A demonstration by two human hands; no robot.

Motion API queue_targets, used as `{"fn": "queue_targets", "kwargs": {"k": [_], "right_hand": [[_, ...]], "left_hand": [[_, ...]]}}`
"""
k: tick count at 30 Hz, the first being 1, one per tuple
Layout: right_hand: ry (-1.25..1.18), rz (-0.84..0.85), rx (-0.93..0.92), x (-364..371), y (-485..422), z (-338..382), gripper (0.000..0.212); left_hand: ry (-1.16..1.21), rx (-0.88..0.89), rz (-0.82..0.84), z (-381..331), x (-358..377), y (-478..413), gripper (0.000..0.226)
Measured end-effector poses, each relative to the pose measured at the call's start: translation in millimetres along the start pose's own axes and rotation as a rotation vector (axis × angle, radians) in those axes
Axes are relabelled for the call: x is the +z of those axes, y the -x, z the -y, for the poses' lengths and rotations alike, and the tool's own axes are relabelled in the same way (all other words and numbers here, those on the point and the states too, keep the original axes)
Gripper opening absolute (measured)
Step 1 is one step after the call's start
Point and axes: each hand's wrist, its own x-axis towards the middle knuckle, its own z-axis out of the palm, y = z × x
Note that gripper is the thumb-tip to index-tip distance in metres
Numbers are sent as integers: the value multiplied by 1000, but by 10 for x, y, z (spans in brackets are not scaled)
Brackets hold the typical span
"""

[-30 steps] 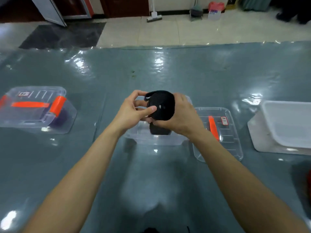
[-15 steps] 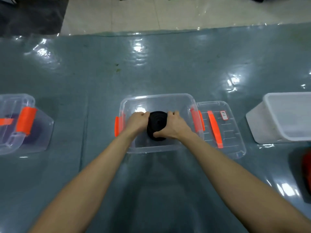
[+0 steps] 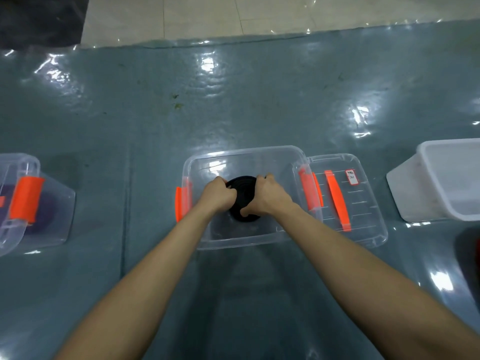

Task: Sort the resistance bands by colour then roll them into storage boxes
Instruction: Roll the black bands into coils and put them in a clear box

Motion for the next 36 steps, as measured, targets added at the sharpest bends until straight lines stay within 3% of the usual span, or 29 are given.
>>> {"fn": "queue_targets", "kwargs": {"k": [4,15,17,19,21,23,25,27,31,36], "right_hand": [[22,7,-2,20,-40,0,104],[-21,114,61,-140,80,43,127],[-87,75,47,-256,220,-12,112],[-227,-100,-51,-413,448,-134,70],[-539,-407,-158,-523,756,-359,31],[-819,-731,-135,-562,1053,-687,31],[-803,-884,9,-461,1126,-1124,27],[-582,-792,159,-271,965,-1557,18],[-253,-391,300,-21,510,-2031,51],[-287,-331,272,-84,183,-2202,40]], "left_hand": [[19,-20,16,-14,13,-32,40],[67,-5,-71,-21,21,308,49],[68,77,-170,-49,89,465,43],[30,188,-276,-89,204,645,45],[-46,329,-398,-150,365,859,41],[-139,457,-501,-244,555,1082,33],[-266,520,-571,-320,790,1243,34],[-446,519,-600,-333,998,1317,42],[-660,475,-661,-269,1112,1318,50],[-694,489,-786,-287,1153,1289,44]]}}
